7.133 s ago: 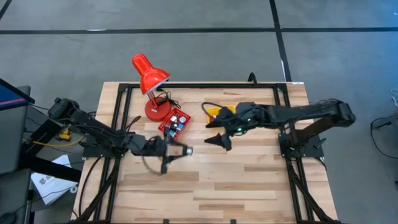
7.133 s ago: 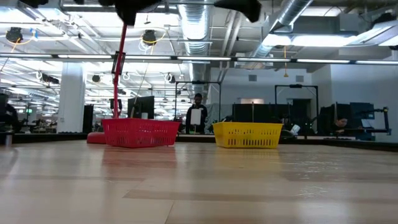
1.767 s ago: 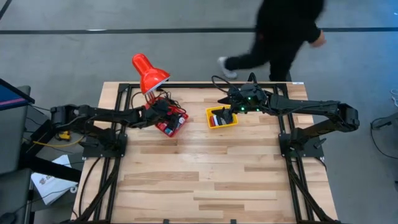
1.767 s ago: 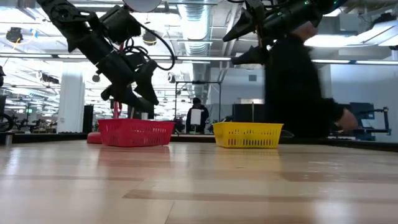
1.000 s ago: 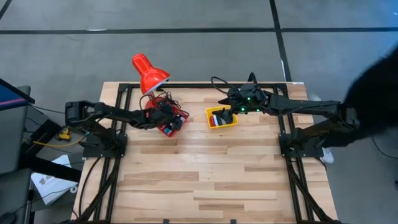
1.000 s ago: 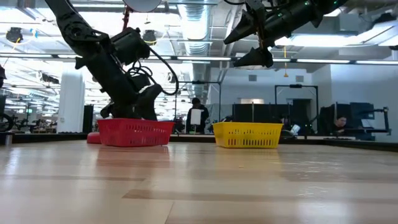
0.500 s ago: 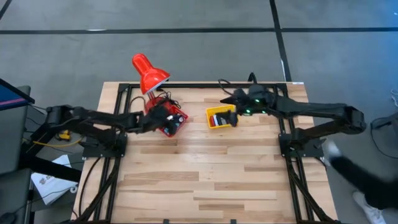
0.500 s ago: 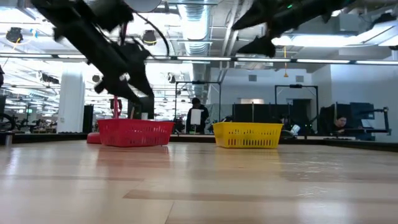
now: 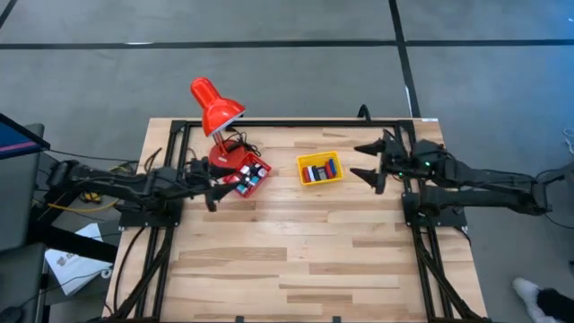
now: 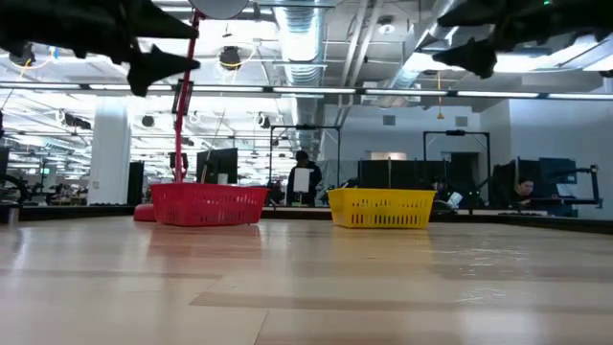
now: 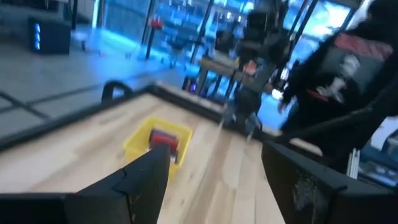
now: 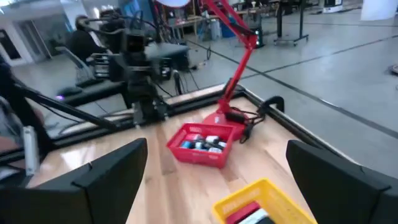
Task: Pick & Place Office items
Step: Return to Home Position
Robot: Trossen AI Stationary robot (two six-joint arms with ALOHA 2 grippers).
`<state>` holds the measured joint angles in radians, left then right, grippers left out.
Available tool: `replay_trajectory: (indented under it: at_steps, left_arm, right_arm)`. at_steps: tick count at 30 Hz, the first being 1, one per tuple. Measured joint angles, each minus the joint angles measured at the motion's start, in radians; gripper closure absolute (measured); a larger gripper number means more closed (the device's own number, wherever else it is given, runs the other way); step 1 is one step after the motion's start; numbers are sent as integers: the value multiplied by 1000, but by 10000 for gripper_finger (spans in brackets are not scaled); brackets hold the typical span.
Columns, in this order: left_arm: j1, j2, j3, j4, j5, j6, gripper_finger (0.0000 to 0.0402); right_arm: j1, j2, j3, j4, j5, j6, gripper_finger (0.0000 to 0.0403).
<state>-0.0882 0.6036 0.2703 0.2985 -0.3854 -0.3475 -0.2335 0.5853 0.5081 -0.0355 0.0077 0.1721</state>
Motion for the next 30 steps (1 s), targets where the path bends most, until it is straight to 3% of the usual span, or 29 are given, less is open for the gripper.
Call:
replay_trajectory:
  at_steps: [3,8,13,19,25,30]
  left_arm:
    - [0,-90,-27,-4,-7,27,150]
    - [1,-193,-53,-64,-3,29,150]
    - [1,-268,-92,-96,23,16,150]
    - [1,-282,-170,-77,118,-85,150]
    - [1,-284,-198,-43,120,-89,150]
    - [1,-319,-200,-68,120,-84,150]
  right_arm:
    - [23,-64,-26,1,12,27,26]
    - [83,-160,-91,18,-38,-63,26]
    - [104,-270,-206,58,-34,0,26]
    - [136,-342,-348,253,-35,12,26]
    - [134,-395,-439,315,-33,44,26]
    - [115,-503,-500,269,-28,98,26]
